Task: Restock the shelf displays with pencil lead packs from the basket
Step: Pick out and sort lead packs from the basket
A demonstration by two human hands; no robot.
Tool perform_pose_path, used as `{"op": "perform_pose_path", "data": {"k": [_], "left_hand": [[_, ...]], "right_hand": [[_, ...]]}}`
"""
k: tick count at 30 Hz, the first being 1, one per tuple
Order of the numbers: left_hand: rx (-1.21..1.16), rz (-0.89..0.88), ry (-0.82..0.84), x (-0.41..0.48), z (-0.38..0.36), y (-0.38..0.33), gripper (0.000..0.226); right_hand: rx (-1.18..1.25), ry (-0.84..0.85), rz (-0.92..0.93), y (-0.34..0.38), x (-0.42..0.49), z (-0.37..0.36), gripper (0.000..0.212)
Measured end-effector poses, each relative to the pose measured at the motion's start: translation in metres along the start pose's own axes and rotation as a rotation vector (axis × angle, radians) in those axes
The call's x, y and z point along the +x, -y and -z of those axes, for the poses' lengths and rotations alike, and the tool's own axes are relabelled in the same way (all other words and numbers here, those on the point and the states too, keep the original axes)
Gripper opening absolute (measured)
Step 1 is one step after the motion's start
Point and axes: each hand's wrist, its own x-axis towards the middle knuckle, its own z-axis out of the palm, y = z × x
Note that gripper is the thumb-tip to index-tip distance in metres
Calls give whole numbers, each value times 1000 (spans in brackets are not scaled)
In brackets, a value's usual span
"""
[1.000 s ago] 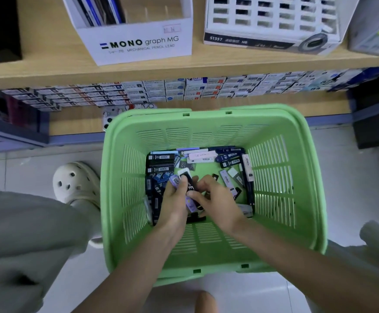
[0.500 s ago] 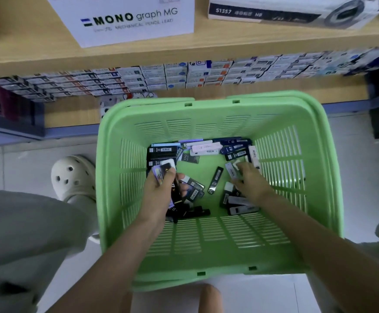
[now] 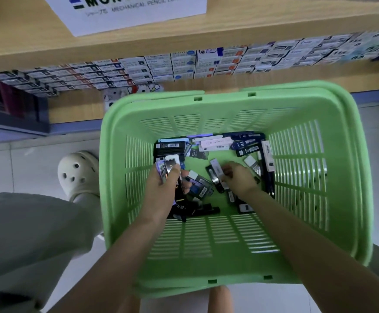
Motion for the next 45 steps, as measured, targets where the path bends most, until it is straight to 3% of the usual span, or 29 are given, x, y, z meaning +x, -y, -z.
{"op": "perform_pose_path", "data": {"k": [7,11,14,17,21,24,30,35,39,45], "left_hand": [[-30,-1,-37,5,7,-5,15],[-20,-12,-36,4,10,-7,10],[-13,-13,-29,2,11,-9,9],[-15,-14,-26,0,11,-9,11],[2,-26,-26,-1,11,-7,11],[97,-30,-39,-2,13,-2,20],[197,17,22,-10,17,2,18],[178,-7,1,-22,20,-4,19],[83,-38,22,-41,20,-16,21],[-75,-99,59,-77,18,-44,20]], "right_hand": [[-161,210,120,31,-3,-27,49],[-328,216,126,38,-5,-40,67],[-269,212,109,41,-8,-42,69],[-271,229,96,40,-8,-40,55],[-108,305,118,38,-16,-29,38],[-22,263,151,38,-28,-17,19],[92,101,212,56,-54,21,16],[286,58,197,83,-85,48,41],[529,60,215,105,-116,64,14],[723,59,234,131,-165,84,17]]}}
